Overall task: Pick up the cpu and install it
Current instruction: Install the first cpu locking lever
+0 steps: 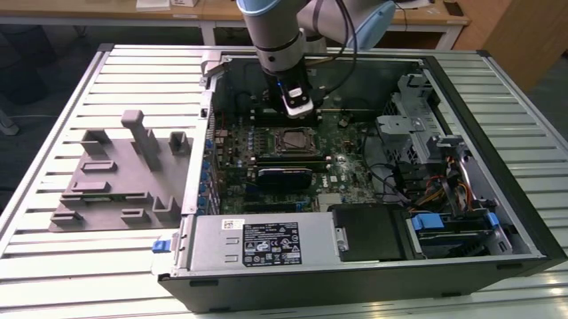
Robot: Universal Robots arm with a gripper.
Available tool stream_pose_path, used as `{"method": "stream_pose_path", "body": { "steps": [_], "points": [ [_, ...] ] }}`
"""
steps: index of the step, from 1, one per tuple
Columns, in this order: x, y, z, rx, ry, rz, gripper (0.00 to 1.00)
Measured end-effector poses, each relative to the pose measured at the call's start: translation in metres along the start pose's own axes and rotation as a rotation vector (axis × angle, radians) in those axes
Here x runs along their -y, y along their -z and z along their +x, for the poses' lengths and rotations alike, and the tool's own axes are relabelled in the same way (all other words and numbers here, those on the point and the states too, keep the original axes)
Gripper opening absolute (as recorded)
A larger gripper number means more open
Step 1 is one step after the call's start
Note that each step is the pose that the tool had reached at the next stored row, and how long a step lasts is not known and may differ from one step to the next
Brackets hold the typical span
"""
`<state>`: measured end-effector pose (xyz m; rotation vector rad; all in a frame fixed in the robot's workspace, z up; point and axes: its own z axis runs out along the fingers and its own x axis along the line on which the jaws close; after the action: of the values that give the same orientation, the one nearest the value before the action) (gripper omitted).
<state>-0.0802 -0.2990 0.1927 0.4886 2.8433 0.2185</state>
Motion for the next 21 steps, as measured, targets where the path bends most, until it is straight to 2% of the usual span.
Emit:
{"method": "stream_pose_path", "body": {
  "steps": [4, 5, 9, 15, 21],
  "points": [
    [-0.0012, 0.0083, -0.0017, -0.0002, 0.0, 0.0017, 0.11],
    [-0.0023, 0.0137, -0.003, -0.0002, 0.0, 0.0016, 0.11],
    [-0.0038, 0.0213, -0.0047, -0.0003, 0.0, 0.0017, 0.11],
    [-0.0025, 0.024, -0.0059, 0.0003, 0.0, 0.0031, 0.11],
    [0.0014, 0.0245, -0.0073, 0.0038, -0.003, 0.012, 0.11]
  ]
}}
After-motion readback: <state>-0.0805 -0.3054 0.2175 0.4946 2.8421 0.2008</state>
